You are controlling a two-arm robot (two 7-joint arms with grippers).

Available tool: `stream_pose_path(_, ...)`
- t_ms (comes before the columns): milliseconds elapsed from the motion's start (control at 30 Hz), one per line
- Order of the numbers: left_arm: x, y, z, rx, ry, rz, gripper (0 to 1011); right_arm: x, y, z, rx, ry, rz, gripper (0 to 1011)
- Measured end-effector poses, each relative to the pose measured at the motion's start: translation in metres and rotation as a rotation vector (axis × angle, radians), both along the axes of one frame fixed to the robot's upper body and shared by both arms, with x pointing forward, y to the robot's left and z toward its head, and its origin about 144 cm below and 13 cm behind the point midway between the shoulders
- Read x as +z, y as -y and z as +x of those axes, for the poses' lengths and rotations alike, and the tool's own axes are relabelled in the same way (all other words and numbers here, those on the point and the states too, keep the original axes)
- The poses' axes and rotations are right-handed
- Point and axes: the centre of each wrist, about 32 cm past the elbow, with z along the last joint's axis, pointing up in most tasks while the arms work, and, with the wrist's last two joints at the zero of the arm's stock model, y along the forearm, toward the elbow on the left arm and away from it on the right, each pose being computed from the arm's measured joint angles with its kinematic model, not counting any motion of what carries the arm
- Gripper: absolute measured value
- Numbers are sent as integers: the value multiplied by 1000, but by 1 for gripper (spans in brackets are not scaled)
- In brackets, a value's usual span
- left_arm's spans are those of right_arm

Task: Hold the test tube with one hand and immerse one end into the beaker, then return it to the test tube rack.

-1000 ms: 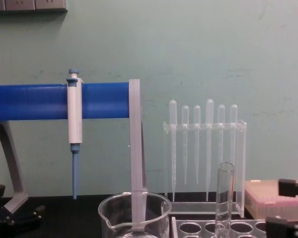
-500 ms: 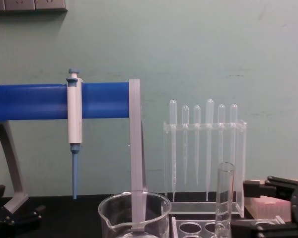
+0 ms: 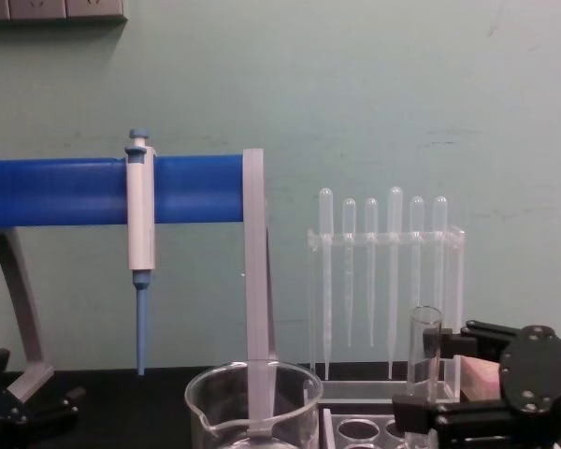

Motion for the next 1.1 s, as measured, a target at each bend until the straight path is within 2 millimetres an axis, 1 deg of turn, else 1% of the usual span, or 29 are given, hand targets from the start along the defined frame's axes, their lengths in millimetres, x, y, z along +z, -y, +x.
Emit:
stream_pose_path(333,0,0,0,0,0,0,1000,-1,-6,7,-28,-13,4,1002)
stream_pose_path(867,0,0,0,0,0,0,1000,-1,-6,7,-27,-10,4,1000)
stream_pose_path(967,0,0,0,0,0,0,1000,-1,-6,7,-27,-10,4,970)
stream_pose_path(1067,0,0,0,0,0,0,1000,0,-6,7,-27,-10,4,906)
stream_pose_path(1100,0,0,0,0,0,0,1000,0,-6,7,-27,-9,4,862)
